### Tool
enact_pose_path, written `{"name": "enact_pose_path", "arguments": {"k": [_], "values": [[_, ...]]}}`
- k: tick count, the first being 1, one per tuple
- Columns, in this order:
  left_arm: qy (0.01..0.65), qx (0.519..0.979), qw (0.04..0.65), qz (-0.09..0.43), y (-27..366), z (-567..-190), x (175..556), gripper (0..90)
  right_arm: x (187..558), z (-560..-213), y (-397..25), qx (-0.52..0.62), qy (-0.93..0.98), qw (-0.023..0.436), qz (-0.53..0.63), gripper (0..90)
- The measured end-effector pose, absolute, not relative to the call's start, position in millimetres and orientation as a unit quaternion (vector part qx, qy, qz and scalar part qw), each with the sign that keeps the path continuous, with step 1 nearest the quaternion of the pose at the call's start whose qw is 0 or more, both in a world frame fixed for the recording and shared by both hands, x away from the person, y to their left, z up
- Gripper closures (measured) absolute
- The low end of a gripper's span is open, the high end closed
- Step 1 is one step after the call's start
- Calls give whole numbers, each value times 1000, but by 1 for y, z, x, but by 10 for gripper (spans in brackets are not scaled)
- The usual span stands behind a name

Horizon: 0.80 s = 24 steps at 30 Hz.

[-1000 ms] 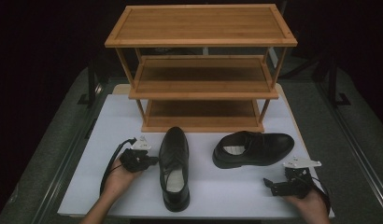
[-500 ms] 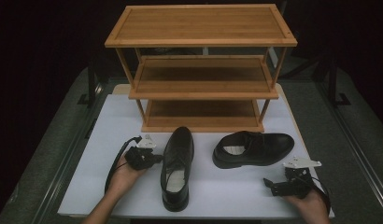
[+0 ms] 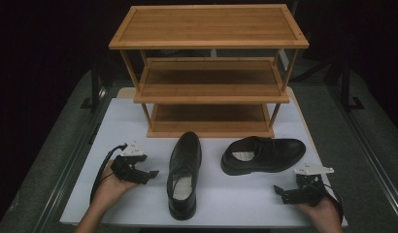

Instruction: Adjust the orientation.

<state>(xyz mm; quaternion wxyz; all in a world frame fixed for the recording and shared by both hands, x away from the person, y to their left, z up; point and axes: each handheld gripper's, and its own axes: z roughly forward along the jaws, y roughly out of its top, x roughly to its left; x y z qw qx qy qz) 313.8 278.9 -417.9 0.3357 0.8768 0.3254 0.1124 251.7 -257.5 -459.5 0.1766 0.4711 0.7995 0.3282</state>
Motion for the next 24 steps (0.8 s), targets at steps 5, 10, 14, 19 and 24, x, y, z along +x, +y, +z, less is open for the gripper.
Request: {"name": "enact_pose_path", "arguments": {"k": [5, 10, 14, 19, 24], "values": [[328, 877, 330, 122, 289, -420, 302, 64, 252, -460, -258, 471, 799, 176, 328, 0], [344, 873, 320, 129, 303, -428, 290, 0, 251, -460, -258, 472, 799, 176, 329, 0], [357, 868, 320, 132, 312, -437, 284, 0, 251, -460, -258, 472, 799, 176, 329, 0], [355, 867, 322, 138, 318, -448, 280, 0, 251, -460, -258, 472, 799, 177, 329, 0], [350, 862, 338, 144, 320, -451, 278, 0, 252, -459, -258, 472, 799, 175, 329, 1]]}}
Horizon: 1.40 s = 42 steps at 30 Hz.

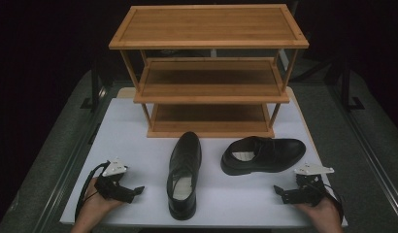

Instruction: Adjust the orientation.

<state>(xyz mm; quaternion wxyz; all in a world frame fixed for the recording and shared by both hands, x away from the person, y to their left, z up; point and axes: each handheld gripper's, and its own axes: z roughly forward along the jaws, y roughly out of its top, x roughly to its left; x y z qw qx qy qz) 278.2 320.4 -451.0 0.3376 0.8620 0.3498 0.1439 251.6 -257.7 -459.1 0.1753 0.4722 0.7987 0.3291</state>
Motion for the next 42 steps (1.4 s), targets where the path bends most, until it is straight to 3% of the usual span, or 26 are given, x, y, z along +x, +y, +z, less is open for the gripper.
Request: {"name": "enact_pose_path", "arguments": {"k": [3, 12, 15, 19, 23, 42], "values": [[350, 862, 338, 144, 321, -451, 278, 0, 253, -457, -258, 476, 799, 171, 327, 8], [350, 862, 339, 144, 321, -451, 278, 0, 248, -441, -267, 498, 773, 198, 339, 172], [350, 862, 338, 144, 321, -451, 278, 0, 247, -434, -273, 507, 759, 212, 348, 334], [350, 862, 338, 144, 321, -451, 278, 0, 250, -429, -282, 522, 747, 224, 345, 645], [350, 862, 338, 145, 321, -451, 278, 0, 260, -424, -292, 537, 735, 236, 341, 886], [350, 862, 338, 144, 321, -451, 278, 0, 314, -426, -311, 576, 711, 246, 320, 898]]}}
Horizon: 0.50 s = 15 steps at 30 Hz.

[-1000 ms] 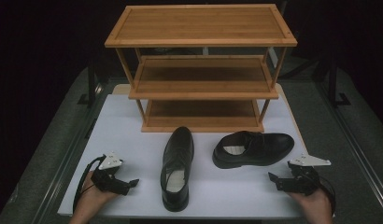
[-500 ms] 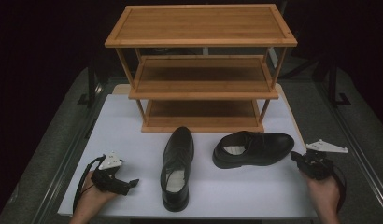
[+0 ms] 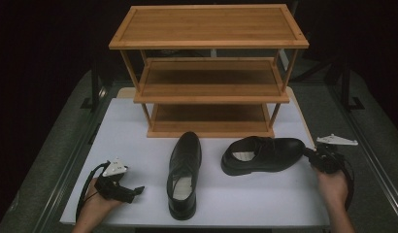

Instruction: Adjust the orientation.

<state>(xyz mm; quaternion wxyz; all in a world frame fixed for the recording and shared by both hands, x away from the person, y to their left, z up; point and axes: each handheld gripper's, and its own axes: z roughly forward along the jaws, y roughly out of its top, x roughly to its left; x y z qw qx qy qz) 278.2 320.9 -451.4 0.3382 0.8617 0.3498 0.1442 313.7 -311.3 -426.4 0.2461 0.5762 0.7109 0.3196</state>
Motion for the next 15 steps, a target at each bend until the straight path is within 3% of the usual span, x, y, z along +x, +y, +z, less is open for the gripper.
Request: {"name": "enact_pose_path", "arguments": {"k": [15], "values": [[350, 861, 339, 144, 321, -452, 278, 0, 354, -428, -301, 572, 713, 251, 319, 899]]}}
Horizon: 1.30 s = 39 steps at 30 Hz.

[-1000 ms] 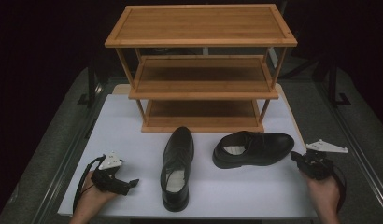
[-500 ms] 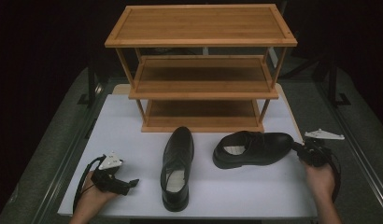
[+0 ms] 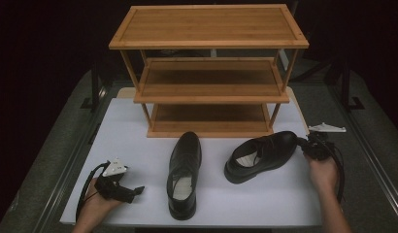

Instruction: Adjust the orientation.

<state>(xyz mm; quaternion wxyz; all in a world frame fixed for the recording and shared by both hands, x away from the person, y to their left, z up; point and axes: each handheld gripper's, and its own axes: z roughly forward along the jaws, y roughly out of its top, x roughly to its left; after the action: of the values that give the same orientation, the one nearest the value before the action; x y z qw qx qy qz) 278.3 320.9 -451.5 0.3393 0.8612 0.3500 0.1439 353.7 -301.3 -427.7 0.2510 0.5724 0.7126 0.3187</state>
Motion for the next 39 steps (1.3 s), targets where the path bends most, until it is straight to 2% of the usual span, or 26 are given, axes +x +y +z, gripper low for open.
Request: {"name": "enact_pose_path", "arguments": {"k": [10, 12, 18, 23, 39], "values": [[350, 861, 340, 145, 321, -452, 278, 0, 374, -423, -308, 555, 720, 251, 331, 898], [350, 860, 341, 145, 321, -452, 278, 0, 382, -423, -308, 545, 728, 263, 323, 898], [350, 861, 340, 143, 321, -451, 278, 0, 400, -428, -318, 546, 732, 240, 328, 899], [350, 861, 340, 144, 321, -452, 278, 0, 401, -434, -322, 547, 733, 215, 343, 899], [351, 860, 340, 144, 321, -452, 278, 0, 401, -437, -311, 529, 738, 196, 369, 900]]}}
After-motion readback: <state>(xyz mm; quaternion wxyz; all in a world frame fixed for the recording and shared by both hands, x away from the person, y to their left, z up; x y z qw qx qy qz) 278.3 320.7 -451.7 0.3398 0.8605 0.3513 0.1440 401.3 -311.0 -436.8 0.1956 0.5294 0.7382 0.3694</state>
